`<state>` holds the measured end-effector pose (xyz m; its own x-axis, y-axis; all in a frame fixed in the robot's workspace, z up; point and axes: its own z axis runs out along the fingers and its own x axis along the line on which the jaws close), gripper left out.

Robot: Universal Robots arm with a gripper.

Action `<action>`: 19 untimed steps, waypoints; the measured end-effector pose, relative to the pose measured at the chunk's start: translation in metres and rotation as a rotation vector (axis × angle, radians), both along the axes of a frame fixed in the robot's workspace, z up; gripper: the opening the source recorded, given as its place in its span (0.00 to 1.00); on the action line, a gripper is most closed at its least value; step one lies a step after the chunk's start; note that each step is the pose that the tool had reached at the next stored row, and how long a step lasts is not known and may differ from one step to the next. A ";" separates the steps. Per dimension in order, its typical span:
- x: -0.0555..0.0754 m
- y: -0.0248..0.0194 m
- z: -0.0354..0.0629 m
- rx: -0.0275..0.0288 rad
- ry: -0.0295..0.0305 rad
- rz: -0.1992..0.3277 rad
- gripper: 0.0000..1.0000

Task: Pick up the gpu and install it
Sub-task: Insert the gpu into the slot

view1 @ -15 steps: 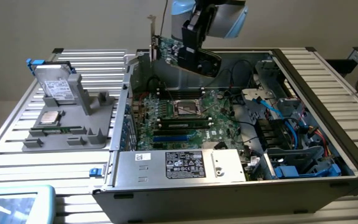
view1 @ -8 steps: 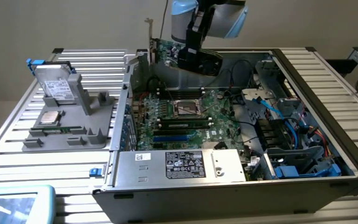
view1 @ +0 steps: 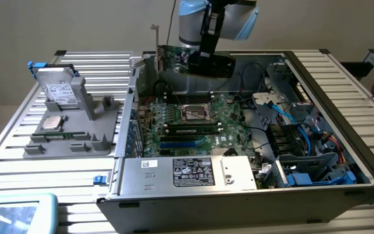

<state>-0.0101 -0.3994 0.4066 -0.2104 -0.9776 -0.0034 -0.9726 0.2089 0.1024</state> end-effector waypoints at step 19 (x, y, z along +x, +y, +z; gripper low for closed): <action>0.000 -0.0001 -0.0002 0.0004 -0.0373 0.181 0.27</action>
<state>-0.0102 -0.3995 0.4065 -0.0306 -0.9995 -0.0084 -0.9974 0.0300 0.0656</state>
